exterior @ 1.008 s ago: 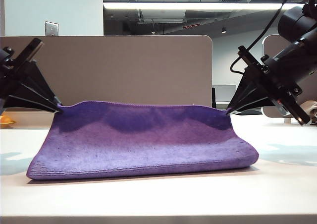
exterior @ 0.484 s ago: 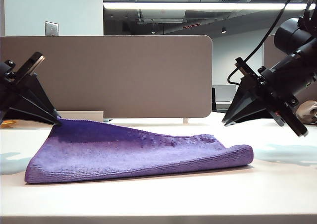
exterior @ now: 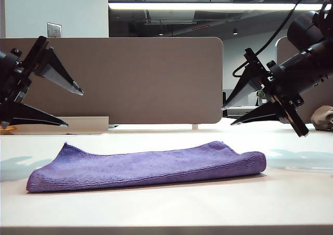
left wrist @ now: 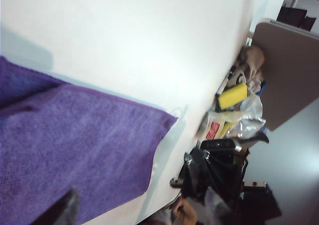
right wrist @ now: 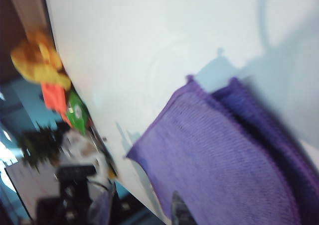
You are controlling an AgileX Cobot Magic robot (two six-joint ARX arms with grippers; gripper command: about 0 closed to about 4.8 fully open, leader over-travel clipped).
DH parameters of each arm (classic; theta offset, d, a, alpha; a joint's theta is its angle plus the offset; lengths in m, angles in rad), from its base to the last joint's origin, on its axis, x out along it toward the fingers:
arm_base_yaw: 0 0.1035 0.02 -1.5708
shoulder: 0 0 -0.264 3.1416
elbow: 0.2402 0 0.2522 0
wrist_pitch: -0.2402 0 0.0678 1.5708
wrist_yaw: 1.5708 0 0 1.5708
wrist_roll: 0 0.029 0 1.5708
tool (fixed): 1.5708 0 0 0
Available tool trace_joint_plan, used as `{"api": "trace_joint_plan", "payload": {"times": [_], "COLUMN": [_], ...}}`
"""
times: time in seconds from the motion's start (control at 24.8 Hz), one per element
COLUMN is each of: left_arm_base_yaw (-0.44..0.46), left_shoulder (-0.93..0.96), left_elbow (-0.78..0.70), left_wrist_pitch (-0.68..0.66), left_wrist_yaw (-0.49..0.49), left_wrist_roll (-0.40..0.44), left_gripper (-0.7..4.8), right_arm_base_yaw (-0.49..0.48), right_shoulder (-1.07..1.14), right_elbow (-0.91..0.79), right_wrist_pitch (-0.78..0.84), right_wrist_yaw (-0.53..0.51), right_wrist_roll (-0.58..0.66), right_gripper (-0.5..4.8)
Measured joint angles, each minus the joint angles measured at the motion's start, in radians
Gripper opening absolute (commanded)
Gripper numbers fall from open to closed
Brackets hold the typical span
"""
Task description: Fold the bottom of the cloth upward, then fold it vertically to form a square shape.
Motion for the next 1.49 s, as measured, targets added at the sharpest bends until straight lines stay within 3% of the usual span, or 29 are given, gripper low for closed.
{"api": "trace_joint_plan", "payload": {"times": [0.08,0.24,0.36,0.65,0.69,0.77,1.01,1.25,1.49], "left_arm_base_yaw": [0.000,-0.001,-0.001,-0.006,-0.008,-0.008,-0.029,-0.028,-0.052], "left_shoulder": [0.000,0.000,0.000,-0.014,-0.021,-0.025,-0.024,-0.024,-0.024], "left_elbow": [0.000,0.000,0.000,0.000,0.000,0.000,-0.001,-0.001,-0.001], "left_wrist_pitch": [-0.002,-0.002,-0.002,-0.027,-0.040,-0.098,-0.292,-0.298,-0.298], "left_wrist_yaw": [0.015,0.054,0.106,0.166,0.163,0.124,0.019,0.009,0.006], "left_wrist_roll": [0.053,0.163,0.241,0.401,0.425,0.509,0.688,0.718,0.729], "left_gripper": [2.98,0.72,0.19,0.11,-0.05,-0.05,-0.05,-0.05,-0.05], "right_arm_base_yaw": [-0.004,-0.007,-0.014,-0.022,-0.023,-0.024,-0.023,-0.011,0.064], "right_shoulder": [0.000,0.000,0.000,-0.079,-0.085,-0.085,-0.080,-0.080,-0.056], "right_elbow": [0.001,0.001,0.001,0.002,0.002,0.001,-0.001,-0.001,0.000], "right_wrist_pitch": [-0.010,-0.078,-0.148,-0.385,-0.406,-0.470,-0.566,-0.569,-0.554], "right_wrist_yaw": [-0.026,-0.050,-0.049,0.120,0.137,0.162,0.189,0.188,0.162], "right_wrist_roll": [-0.063,-0.172,-0.258,-0.542,-0.565,-0.592,-0.644,-0.647,-0.648], "right_gripper": [1.82,1.81,1.81,1.82,2.08,3.17,3.24,3.24,3.23]}}
